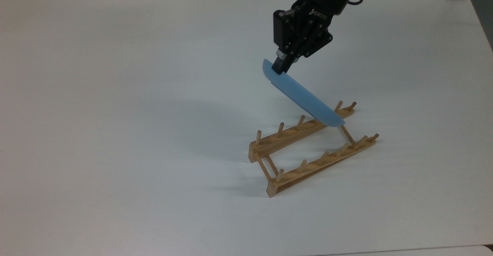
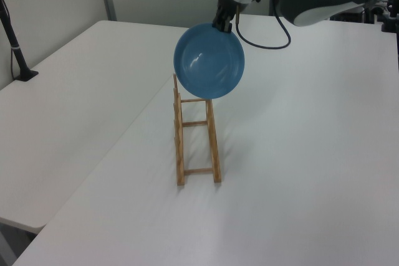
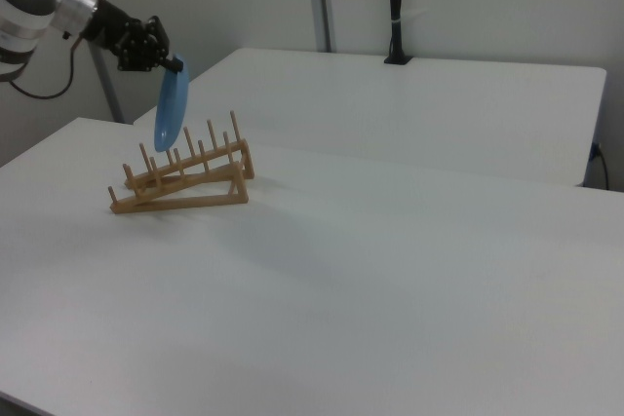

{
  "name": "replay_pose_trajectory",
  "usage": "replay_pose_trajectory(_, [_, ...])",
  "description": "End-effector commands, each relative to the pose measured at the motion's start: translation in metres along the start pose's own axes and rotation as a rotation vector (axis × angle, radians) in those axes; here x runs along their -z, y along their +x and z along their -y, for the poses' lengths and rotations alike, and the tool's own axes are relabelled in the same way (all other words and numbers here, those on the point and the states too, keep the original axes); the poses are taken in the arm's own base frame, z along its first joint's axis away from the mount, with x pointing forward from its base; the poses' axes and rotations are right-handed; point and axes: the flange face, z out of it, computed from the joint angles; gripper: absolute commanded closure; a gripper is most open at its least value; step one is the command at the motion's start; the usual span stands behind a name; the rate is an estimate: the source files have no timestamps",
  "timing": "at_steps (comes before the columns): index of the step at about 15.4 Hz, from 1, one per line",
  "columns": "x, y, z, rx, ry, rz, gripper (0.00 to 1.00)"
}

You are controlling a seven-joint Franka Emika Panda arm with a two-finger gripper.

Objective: Place plate in plate rack
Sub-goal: 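Lower the plate edge-first between the rack's pegs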

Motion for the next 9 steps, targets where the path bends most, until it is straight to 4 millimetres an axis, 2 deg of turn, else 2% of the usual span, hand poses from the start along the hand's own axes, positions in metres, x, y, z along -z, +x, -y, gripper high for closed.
replay_pose_trajectory(1, [0.0188, -0.0038, 0.0124, 0.032, -0.051, 0.027, 1.00])
replay_pose_trajectory(9, [0.0196, -0.0049, 0.0117, 0.074, -0.144, 0.044, 1.00])
